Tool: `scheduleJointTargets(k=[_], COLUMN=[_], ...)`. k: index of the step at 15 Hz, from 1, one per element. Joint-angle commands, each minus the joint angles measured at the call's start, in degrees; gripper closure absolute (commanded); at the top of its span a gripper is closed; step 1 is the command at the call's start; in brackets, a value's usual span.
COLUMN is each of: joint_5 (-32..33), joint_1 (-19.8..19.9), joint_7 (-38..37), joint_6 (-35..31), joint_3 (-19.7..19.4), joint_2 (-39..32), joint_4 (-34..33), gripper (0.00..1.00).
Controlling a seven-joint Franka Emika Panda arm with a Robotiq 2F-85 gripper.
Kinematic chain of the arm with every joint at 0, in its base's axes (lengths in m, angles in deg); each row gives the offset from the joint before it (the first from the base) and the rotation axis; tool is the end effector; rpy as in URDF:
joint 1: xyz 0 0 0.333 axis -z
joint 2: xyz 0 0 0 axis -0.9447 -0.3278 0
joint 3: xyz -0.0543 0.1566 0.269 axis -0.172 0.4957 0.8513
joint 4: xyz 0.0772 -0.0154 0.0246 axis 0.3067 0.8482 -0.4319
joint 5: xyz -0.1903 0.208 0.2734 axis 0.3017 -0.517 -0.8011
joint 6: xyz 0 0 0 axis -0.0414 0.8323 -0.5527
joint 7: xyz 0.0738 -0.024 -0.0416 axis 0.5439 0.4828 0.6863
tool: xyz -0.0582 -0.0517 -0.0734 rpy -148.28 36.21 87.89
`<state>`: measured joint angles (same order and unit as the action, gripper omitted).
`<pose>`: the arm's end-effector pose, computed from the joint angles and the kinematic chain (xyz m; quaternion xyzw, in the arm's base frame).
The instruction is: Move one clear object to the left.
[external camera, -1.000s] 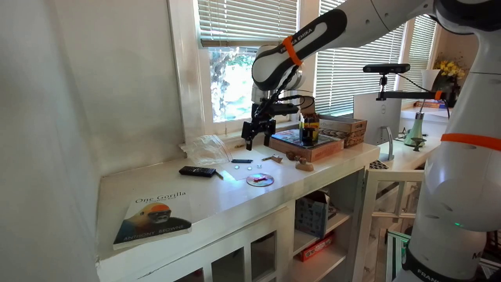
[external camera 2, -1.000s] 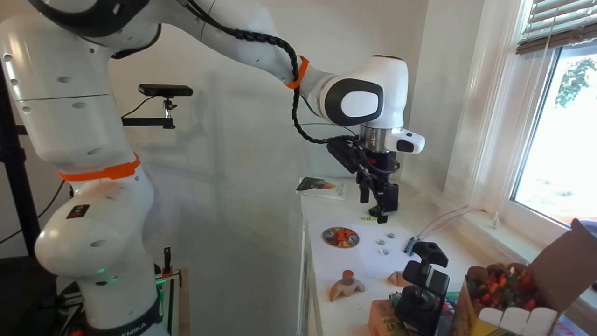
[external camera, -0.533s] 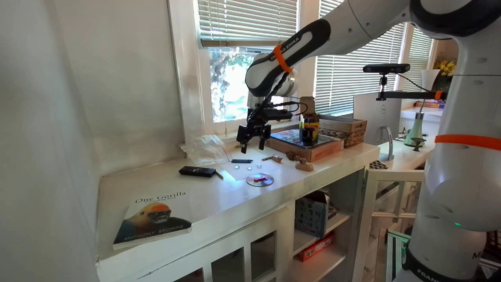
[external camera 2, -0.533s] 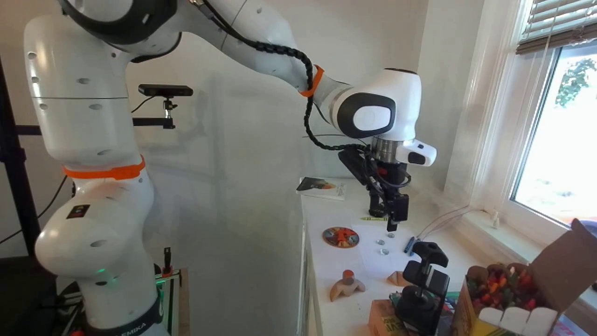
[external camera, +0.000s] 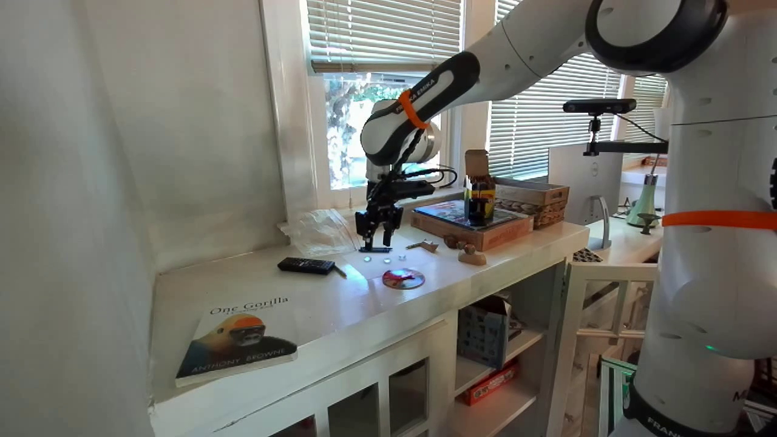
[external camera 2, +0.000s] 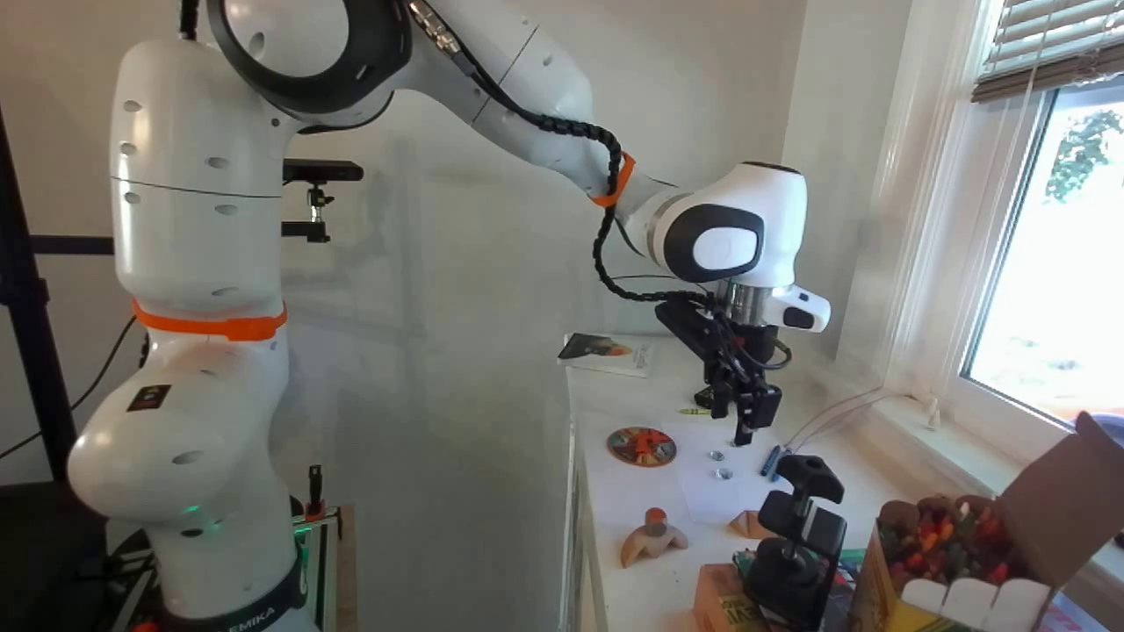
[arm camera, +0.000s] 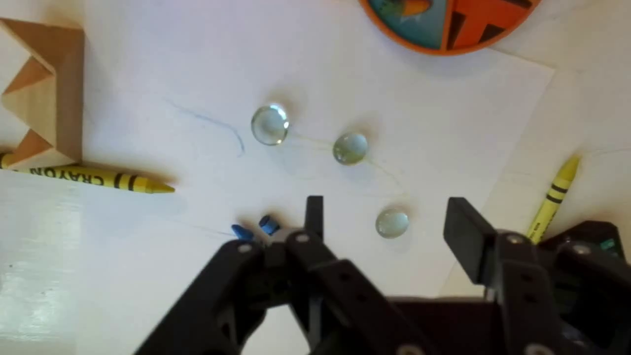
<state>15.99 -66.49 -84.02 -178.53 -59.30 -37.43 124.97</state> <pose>0.5736 -0.0799 0.4029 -0.9944 0.0884 -0.0489 0.0301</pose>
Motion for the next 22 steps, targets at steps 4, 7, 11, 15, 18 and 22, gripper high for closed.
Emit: scheduleJointTargets(k=[4, 7, 11, 15, 18, 22], joint_5=[0.88, 0.65, 0.8, 1.08, 1.68, 2.4], joint_1=[0.03, 0.23, -0.04, -0.05, -0.01, 0.0], joint_7=[-0.64, -0.49, -0.59, -0.71, -0.82, -0.67], joint_6=[-0.65, -0.82, -1.03, -1.72, -2.58, -3.19], joint_3=[-0.19, -0.49, -0.35, -0.3, -0.41, -0.45], joint_2=[2.63, 2.49, 2.36, 2.07, 1.9, 1.7], joint_4=[2.24, 2.74, 4.04, 5.04, 5.52, 5.67], gripper=[0.48, 0.5, 0.51, 0.62, 0.67, 0.69])
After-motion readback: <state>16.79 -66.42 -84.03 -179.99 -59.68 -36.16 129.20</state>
